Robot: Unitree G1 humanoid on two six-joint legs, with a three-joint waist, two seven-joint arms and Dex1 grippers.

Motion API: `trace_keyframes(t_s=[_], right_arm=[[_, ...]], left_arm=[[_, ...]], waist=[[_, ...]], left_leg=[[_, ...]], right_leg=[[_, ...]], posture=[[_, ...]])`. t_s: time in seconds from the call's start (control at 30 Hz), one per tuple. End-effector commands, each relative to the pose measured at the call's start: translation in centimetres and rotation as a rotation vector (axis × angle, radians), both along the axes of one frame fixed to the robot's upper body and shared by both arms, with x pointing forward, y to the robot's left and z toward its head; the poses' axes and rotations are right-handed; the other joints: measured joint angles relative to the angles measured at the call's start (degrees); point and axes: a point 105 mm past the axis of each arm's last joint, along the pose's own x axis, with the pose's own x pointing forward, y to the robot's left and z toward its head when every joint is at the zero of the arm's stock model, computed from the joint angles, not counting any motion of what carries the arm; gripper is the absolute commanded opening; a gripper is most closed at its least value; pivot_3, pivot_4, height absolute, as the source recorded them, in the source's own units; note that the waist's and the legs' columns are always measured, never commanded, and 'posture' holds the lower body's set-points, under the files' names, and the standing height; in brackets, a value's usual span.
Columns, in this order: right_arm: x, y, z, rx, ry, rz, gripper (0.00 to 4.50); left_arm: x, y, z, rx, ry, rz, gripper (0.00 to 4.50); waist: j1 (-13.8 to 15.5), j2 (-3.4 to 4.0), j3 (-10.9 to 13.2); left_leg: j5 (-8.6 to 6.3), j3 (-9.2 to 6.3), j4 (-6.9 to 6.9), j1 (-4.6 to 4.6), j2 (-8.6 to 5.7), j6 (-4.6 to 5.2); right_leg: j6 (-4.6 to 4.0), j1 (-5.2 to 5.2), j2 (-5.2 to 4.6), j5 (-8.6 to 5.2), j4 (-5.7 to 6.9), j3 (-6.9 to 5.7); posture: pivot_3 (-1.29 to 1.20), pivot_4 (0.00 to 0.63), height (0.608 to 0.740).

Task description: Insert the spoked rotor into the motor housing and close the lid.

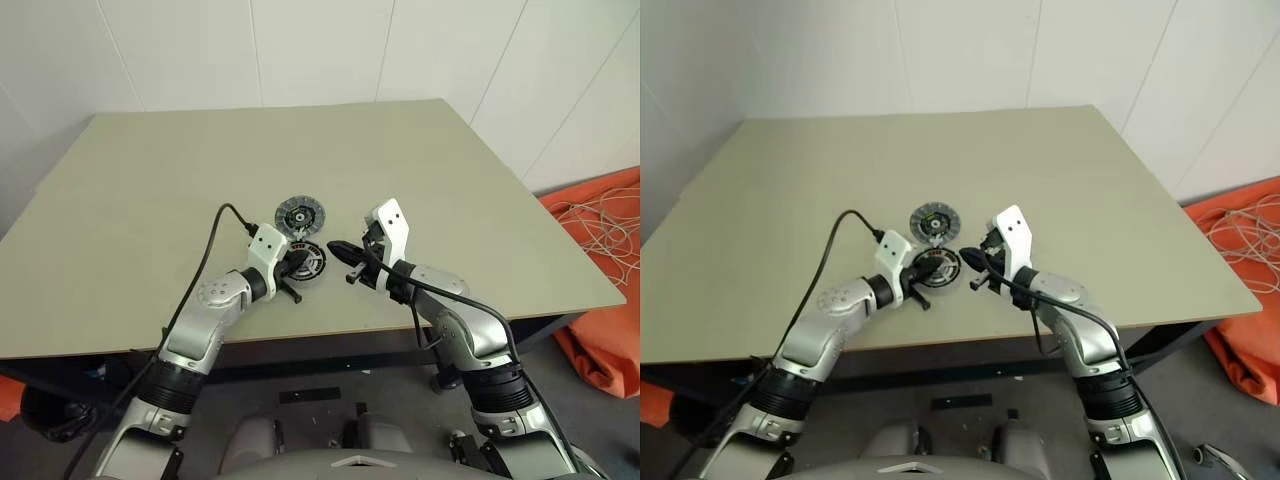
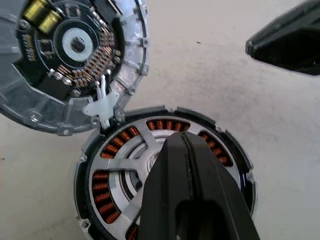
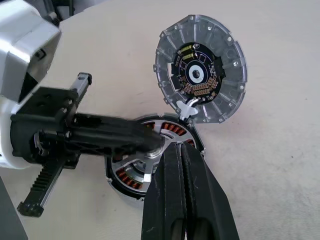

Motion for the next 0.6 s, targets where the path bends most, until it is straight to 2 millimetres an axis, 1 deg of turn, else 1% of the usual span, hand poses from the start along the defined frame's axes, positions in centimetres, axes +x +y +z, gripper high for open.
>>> trace_keyframes(t_s=[0.03,0.07,0.13,0.23,0.27,0.33,0.47,0.6], right_arm=[[0.3,0.2,1.9,0.006,-0.069,0.029,0.0],[0.4,0.2,2.0,0.004,-0.071,0.037,0.0],[0.3,0.3,2.1,0.002,-0.07,0.055,0.0],[0.5,0.8,1.9,-0.08,-0.079,0.113,0.0],[0.5,1.0,1.8,-0.107,-0.079,0.135,0.0],[0.4,1.3,1.6,-0.16,-0.092,0.195,0.0],[0.5,2.2,1.3,-0.269,-0.117,0.307,0.0],[0.8,2.9,1.3,-0.383,-0.158,0.412,0.0]], left_arm=[[0.0,2.1,5.2,-0.091,-0.271,0.149,0.01],[-0.3,2.6,5.2,-0.087,-0.301,0.188,0.01],[-0.8,3.4,4.7,-0.081,-0.308,0.247,0.01],[-2.0,7.4,3.6,-0.058,-0.318,0.51,0.01],[-2.4,8.4,3.5,-0.059,-0.317,0.583,0.01],[-3.0,9.5,3.1,-0.035,-0.316,0.671,0.01],[-3.4,10.5,2.2,-0.032,-0.28,0.751,0.01],[-3.4,10.5,1.8,-0.037,-0.261,0.765,0.01]], waist=[[-0.1,0.01,0.0],[-0.2,0.01,0.0],[-0.1,0.01,0.0],[-0.6,0.02,0.0],[-0.7,0.0,0.0],[-0.7,-0.03,0.1],[-0.3,-0.01,0.1],[-0.3,-0.02,0.1]], left_leg=[[0.0,0.0,0.0,-0.04,0.01,0.0],[0.0,0.01,0.0,-0.04,0.03,0.01],[-0.01,0.01,-0.02,-0.04,0.06,0.04],[-0.02,0.03,-0.02,-0.05,0.08,0.06],[-0.03,0.03,-0.02,-0.07,0.08,0.07],[-0.03,0.0,0.0,-0.11,0.11,0.07],[0.06,0.08,0.07,-0.19,0.37,0.02],[0.09,0.08,0.14,-0.32,0.41,0.04]], right_leg=[[-0.01,-0.04,0.0,0.01,0.0,-0.01],[-0.04,-0.05,0.0,0.0,0.0,-0.01],[-0.09,-0.05,0.0,-0.03,-0.01,-0.07],[-0.11,-0.05,0.01,-0.04,-0.02,-0.09],[-0.11,-0.06,0.01,-0.04,-0.03,-0.09],[-0.11,-0.07,0.01,-0.04,-0.03,-0.15],[-0.12,0.01,0.01,-0.04,-0.02,-0.38],[-0.16,-0.07,0.01,-0.02,0.01,-0.45]], posture=[[0.0,0.0,0.74],[0.0,0.0,0.74],[0.0,0.0,0.74],[0.0,0.0,0.74],[0.0,0.0,0.74],[0.0,0.0,0.74],[0.0,0.0,0.74],[0.0,0.0,0.74]])
